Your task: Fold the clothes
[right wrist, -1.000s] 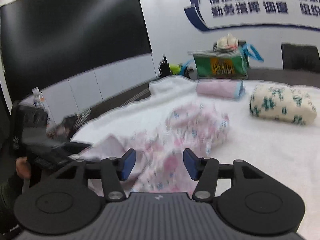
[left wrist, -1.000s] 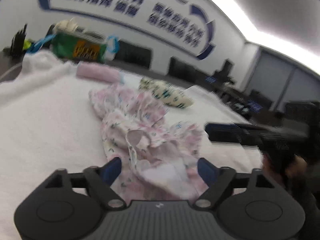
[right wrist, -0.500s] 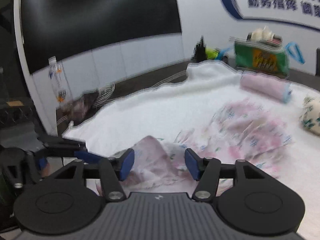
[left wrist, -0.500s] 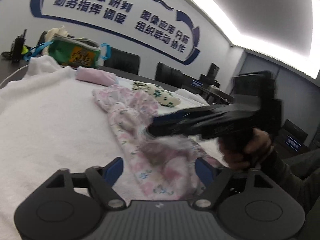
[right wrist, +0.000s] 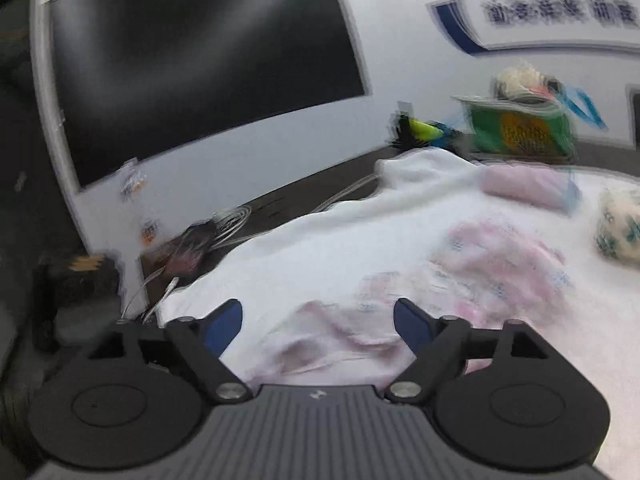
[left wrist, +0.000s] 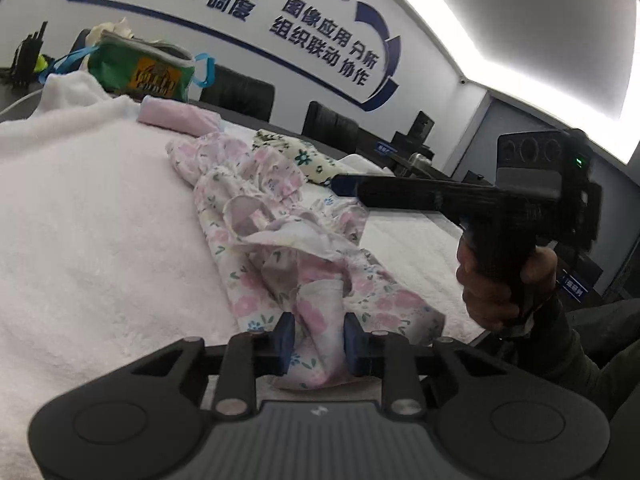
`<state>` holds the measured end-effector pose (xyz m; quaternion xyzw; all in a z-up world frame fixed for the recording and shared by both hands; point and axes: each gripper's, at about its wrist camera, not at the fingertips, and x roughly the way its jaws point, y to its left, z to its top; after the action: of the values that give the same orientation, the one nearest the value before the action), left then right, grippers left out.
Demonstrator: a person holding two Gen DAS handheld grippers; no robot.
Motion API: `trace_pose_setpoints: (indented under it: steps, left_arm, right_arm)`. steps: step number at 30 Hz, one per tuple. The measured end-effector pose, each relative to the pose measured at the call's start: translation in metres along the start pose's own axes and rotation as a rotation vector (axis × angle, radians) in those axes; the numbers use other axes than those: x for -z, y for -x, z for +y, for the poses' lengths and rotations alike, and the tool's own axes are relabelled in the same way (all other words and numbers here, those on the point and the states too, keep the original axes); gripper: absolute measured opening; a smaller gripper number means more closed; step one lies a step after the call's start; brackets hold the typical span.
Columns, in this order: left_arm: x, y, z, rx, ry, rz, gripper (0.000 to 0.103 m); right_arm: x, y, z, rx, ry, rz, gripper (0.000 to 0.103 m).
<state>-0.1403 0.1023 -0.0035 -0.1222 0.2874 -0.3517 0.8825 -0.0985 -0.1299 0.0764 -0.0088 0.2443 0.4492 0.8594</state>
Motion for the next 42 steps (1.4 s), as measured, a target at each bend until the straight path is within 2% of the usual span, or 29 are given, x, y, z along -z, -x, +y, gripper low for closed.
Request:
trace_pose_setpoints:
  steps: [1,2,3,4,5,12,14,16,18,19,20,21,22,23,25,27,29,30,32,33,34,35,36,37,38,39,40,42]
  left_arm:
    - [0.0,-0.001,-0.002,-0.006,-0.011,0.006,0.025]
    - [0.001,-0.001,-0.004,-0.011,-0.022,0.011,0.026]
    - [0.002,-0.001,-0.004,-0.017,-0.027,0.013,0.027]
    - [0.003,-0.001,-0.004,-0.021,-0.023,0.013,0.033]
    - [0.005,0.0,-0.002,-0.024,-0.012,0.012,0.035]
    - [0.006,0.006,0.009,0.017,0.058,-0.012,0.042]
    - [0.001,0.003,0.012,0.044,0.074,-0.022,0.044]
    - [-0.004,-0.002,0.013,0.065,0.087,-0.022,0.045]
    - [-0.008,-0.013,0.012,0.058,0.089,0.009,0.039]
    - [-0.009,-0.018,0.011,0.039,0.087,0.031,0.025]
    - [-0.009,-0.021,0.011,0.024,0.092,0.046,0.014]
    - [-0.009,-0.022,0.012,0.012,0.102,0.054,0.014]
    - [-0.008,-0.022,0.011,0.003,0.112,0.057,0.014]
    - [-0.007,-0.019,0.01,-0.006,0.124,0.056,0.013]
    - [-0.005,-0.015,0.007,-0.021,0.141,0.054,0.012]
    - [-0.002,-0.012,0.004,-0.03,0.143,0.051,0.011]
    - [0.001,-0.01,0.001,-0.039,0.145,0.049,0.01]
    - [0.002,-0.008,0.0,-0.043,0.146,0.048,0.01]
    - [0.005,-0.006,-0.003,-0.052,0.149,0.046,0.011]
    - [0.006,-0.005,-0.005,-0.056,0.15,0.044,0.011]
    - [0.005,-0.004,-0.006,-0.056,0.144,0.049,0.018]
    - [-0.001,-0.002,-0.007,-0.058,0.131,0.041,0.031]
    - [-0.009,0.001,-0.008,-0.063,0.117,0.022,0.039]
    - [-0.017,0.003,-0.01,-0.069,0.102,0.004,0.053]
    - [-0.024,0.005,-0.011,-0.074,0.088,-0.015,0.059]
    - [-0.029,0.004,-0.011,-0.075,0.087,-0.021,0.059]
    - [-0.032,0.0,-0.009,-0.074,0.096,-0.017,0.059]
    - [-0.038,-0.008,-0.005,-0.071,0.114,-0.008,0.057]
  right_arm:
    - [0.001,-0.006,0.007,0.008,0.025,0.03,0.073]
    - [0.003,-0.015,0.01,0.008,0.036,0.064,0.048]
    - [0.006,-0.026,0.011,-0.004,0.038,0.109,0.031]
    - [0.008,-0.034,0.009,0.011,0.022,0.139,0.003]
    - [0.01,-0.042,0.006,0.026,0.005,0.167,0.002]
    - [0.01,0.034,-0.028,-0.002,-0.2,-0.111,0.002]
    - [0.017,0.048,-0.033,-0.01,-0.219,-0.147,0.002]
    - [0.023,0.053,-0.038,0.015,-0.244,-0.142,0.002]
    - [0.027,0.056,-0.039,0.042,-0.255,-0.133,0.002]
    - [0.027,0.055,-0.038,0.04,-0.251,-0.128,0.004]
    - [0.023,0.053,-0.034,0.038,-0.238,-0.128,0.011]
    - [0.02,0.051,-0.031,0.037,-0.224,-0.129,0.021]
    - [0.015,0.046,-0.026,0.038,-0.19,-0.134,0.048]
    - [0.01,0.04,-0.02,0.039,-0.156,-0.138,0.058]
    - [0.001,0.019,-0.006,0.034,-0.073,-0.111,0.057]
    - [-0.002,-0.014,0.004,0.055,-0.013,-0.043,0.046]
    - [0.003,-0.046,0.005,0.147,0.009,0.056,0.0]
    - [0.005,-0.061,0.005,0.193,0.019,0.104,0.0]
    - [0.012,-0.068,-0.007,0.304,-0.038,0.134,0.0]
    - [0.013,-0.063,-0.011,0.301,-0.065,0.125,0.0]
    - [0.013,-0.058,-0.015,0.297,-0.09,0.116,0.0]
    - [0.011,-0.048,-0.015,0.289,-0.093,0.091,0.003]
    - [0.01,-0.038,-0.014,0.282,-0.096,0.066,0.004]
    - [0.008,-0.026,-0.014,0.303,-0.087,0.045,0.009]
    - [0.006,-0.014,-0.014,0.323,-0.077,0.023,0.023]
    - [0.004,-0.002,-0.014,0.344,-0.068,0.002,0.033]
    - [0.004,0.009,-0.016,0.371,-0.076,-0.015,0.048]
    - [0.007,0.019,-0.028,0.407,-0.12,-0.016,0.052]
